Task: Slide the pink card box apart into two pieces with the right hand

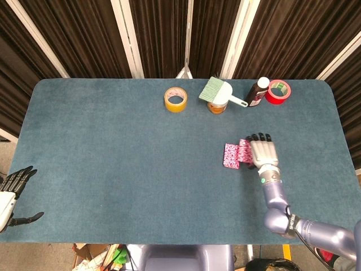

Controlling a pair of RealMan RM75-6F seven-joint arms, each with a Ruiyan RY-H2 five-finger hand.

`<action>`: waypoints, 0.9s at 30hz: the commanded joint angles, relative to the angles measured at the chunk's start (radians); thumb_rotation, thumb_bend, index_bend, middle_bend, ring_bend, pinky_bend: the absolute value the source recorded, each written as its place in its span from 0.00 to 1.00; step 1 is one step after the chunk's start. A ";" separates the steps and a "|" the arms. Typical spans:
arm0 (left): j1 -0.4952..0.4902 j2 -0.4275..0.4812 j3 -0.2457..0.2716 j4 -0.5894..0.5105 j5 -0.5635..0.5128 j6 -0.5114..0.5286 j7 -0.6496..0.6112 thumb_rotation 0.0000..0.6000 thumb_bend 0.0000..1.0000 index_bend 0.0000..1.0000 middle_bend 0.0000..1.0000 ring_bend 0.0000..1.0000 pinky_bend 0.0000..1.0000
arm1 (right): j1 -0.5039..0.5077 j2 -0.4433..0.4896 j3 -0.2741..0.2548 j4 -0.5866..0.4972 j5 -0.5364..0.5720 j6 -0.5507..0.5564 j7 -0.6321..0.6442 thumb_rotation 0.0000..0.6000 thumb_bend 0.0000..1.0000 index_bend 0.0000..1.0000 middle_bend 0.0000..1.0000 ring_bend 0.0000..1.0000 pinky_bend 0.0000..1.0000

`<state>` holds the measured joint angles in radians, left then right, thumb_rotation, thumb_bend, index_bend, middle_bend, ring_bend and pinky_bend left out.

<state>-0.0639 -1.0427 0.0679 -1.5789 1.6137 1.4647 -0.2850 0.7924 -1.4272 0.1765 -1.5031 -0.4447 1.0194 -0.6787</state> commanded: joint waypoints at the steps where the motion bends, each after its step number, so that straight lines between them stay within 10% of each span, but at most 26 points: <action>1: 0.000 -0.001 0.000 0.000 -0.001 0.001 0.003 1.00 0.00 0.00 0.00 0.00 0.00 | -0.019 0.012 -0.016 0.024 0.010 -0.017 0.016 1.00 0.30 0.56 0.16 0.00 0.00; 10: -0.002 -0.003 0.000 -0.006 0.001 -0.003 0.021 1.00 0.00 0.00 0.00 0.00 0.00 | -0.048 0.003 -0.048 0.089 0.003 -0.059 0.046 1.00 0.30 0.55 0.16 0.00 0.00; 27: -0.001 0.002 0.000 -0.009 -0.001 0.000 0.015 1.00 0.00 0.00 0.00 0.00 0.00 | -0.035 -0.027 -0.080 0.099 0.003 -0.032 -0.044 1.00 0.30 0.02 0.00 0.00 0.00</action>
<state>-0.0651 -1.0411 0.0679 -1.5883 1.6127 1.4643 -0.2697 0.7561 -1.4542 0.0960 -1.4009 -0.4446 0.9848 -0.7194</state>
